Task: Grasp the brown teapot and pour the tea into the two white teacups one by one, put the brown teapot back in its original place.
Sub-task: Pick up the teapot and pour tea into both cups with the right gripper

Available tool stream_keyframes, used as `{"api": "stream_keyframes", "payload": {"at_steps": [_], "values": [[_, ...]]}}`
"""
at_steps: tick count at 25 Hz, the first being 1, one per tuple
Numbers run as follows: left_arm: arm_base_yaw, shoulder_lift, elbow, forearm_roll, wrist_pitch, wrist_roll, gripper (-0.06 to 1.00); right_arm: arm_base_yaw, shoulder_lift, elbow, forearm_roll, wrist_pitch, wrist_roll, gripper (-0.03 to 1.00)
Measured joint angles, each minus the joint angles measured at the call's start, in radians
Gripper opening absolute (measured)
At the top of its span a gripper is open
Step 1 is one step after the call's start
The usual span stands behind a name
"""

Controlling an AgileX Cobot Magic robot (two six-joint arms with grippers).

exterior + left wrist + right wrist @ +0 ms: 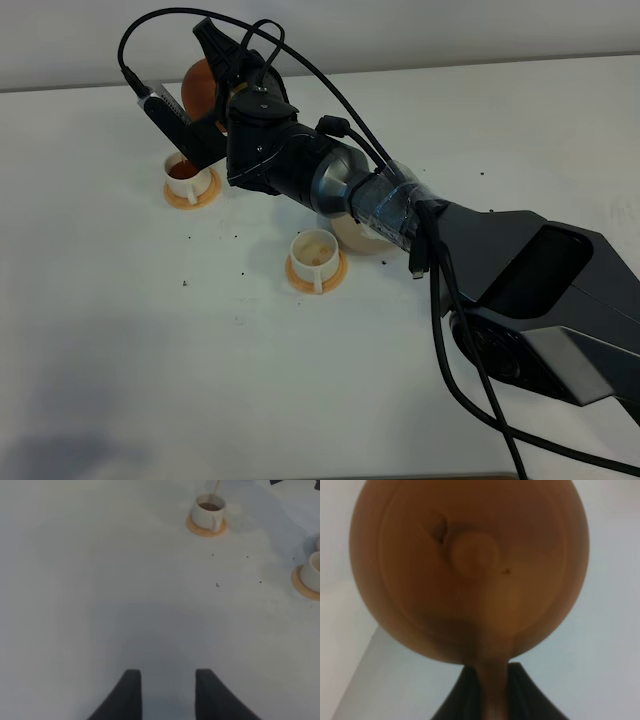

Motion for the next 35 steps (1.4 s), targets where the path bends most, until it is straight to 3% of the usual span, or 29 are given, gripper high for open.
{"api": "stream_keyframes", "payload": {"at_steps": [18,35], "values": [[0.0,0.0,0.0,0.0,0.0,0.0,0.27,0.0,0.0,0.0,0.007,0.0,-0.006,0.09],[0.0,0.0,0.0,0.0,0.0,0.0,0.27,0.0,0.0,0.0,0.251,0.119,0.049,0.09]]}}
